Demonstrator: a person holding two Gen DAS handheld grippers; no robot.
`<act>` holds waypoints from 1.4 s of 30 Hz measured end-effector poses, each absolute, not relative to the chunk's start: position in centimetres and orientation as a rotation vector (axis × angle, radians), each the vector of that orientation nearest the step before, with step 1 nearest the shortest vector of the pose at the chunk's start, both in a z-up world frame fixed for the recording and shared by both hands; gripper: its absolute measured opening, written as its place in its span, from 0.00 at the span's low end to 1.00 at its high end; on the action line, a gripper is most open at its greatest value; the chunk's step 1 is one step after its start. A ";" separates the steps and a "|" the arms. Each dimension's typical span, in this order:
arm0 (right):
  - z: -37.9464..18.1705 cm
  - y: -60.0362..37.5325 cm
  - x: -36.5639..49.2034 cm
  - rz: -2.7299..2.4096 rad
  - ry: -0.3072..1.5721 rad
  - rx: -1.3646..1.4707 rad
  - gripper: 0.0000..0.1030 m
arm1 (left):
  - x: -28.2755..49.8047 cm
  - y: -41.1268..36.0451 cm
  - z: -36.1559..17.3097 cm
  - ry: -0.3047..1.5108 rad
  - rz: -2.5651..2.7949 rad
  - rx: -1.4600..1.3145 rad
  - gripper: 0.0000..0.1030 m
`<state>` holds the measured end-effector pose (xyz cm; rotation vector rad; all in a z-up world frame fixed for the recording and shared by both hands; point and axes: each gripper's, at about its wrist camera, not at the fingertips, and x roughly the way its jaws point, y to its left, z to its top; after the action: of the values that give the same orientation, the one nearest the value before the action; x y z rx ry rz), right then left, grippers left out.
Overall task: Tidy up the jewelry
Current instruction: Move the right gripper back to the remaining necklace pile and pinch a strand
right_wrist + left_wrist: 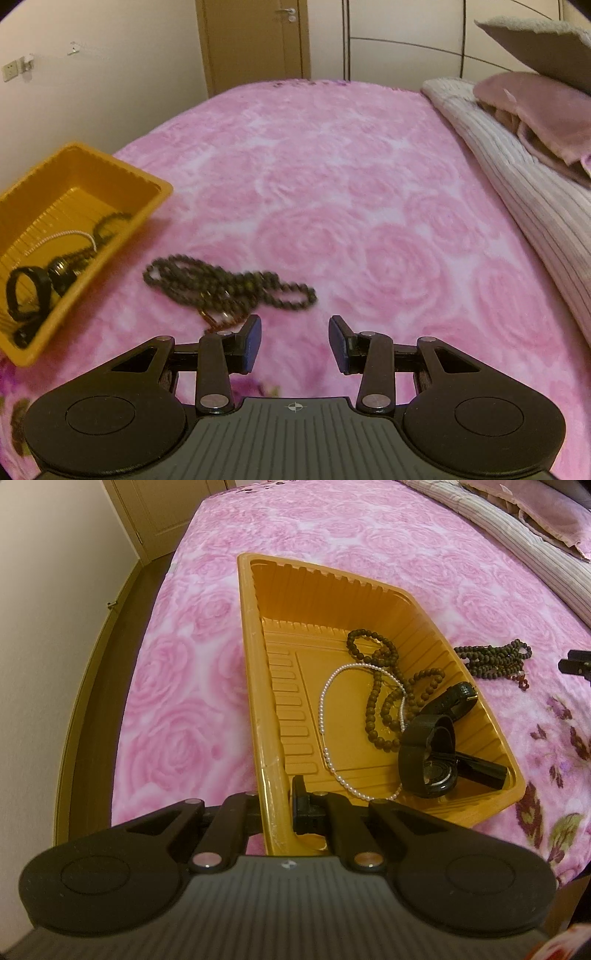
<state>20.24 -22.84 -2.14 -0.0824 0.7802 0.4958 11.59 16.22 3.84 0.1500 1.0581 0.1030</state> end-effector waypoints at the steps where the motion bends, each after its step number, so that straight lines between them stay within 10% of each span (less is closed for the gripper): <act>1: -2.4 -22.8 20.3 0.492 0.786 -0.083 0.40 | 11.6 16.2 3.8 1.058 0.103 0.150 0.04; 31: -3.7 -18.6 22.6 0.611 0.823 -0.063 0.39 | 11.5 16.3 3.9 1.060 0.104 0.149 0.04; 42: -5.4 -15.6 20.6 0.613 0.833 -0.146 0.05 | 11.4 16.2 3.8 1.060 0.103 0.146 0.04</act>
<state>20.59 -15.65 -5.36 -0.1459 0.8330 0.6132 11.39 16.16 3.81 0.1460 1.0599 0.1030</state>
